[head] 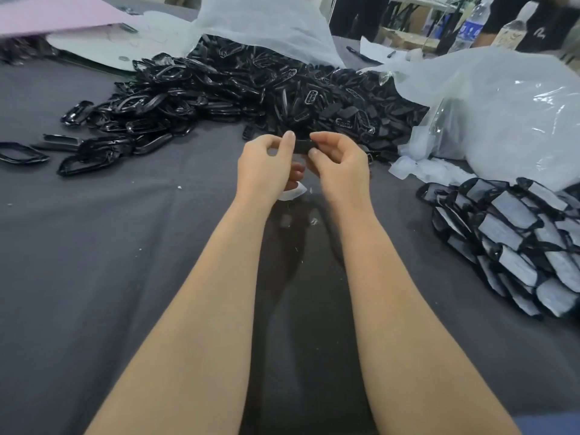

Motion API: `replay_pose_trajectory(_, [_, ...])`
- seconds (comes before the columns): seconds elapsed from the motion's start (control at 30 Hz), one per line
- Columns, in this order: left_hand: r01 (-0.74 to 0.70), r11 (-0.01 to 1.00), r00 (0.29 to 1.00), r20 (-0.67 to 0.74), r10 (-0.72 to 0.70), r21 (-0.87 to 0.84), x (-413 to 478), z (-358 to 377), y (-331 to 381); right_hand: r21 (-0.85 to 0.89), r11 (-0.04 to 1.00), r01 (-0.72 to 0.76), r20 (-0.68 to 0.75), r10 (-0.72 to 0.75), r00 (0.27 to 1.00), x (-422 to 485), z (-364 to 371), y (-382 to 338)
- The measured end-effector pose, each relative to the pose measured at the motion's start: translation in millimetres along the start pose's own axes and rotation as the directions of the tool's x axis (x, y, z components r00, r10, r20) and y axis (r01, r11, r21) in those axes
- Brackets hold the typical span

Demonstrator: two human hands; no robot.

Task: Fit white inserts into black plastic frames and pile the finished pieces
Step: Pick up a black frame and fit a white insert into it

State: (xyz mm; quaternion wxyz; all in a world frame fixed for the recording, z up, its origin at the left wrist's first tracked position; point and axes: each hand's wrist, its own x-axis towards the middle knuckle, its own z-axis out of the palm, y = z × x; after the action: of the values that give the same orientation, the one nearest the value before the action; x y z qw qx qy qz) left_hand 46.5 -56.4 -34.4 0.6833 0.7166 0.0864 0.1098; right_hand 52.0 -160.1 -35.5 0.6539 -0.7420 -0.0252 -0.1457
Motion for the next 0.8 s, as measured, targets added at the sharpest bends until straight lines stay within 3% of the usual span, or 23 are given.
replay_pose_trajectory(0.33, [-0.047,0.997,0.994,-0.093,0.052,0.060,-6.0,4.3,-0.4,-0.278,0.955,0.102,0.032,-0.097,0.995,-4.7,3.3,2.3])
replay_pose_trajectory(0.5, [-0.069,0.998,0.932,-0.357,0.061,-0.011,-1.9,-6.3,0.9,-0.562,0.826,0.047,-0.085,-0.115,0.990,-4.2,1.6,6.7])
replay_pose_trajectory(0.63, [-0.086,0.985,0.859,-0.512,-0.001,-0.146,3.8,-24.0,12.3,-0.685,0.682,0.255,0.126,-0.234,0.964,-8.3,30.2,-7.0])
replay_pose_trajectory(0.7, [-0.090,0.987,0.828,-0.560,0.000,-0.133,5.2,-36.1,18.9,-0.635,0.680,0.367,0.260,-0.258,0.930,-10.0,56.7,-13.9])
replay_pose_trajectory(0.8, [-0.037,0.999,0.772,-0.635,0.010,-0.029,10.8,-65.3,23.7,-0.608,0.662,0.438,0.440,-0.178,0.880,-18.3,103.0,-15.2])
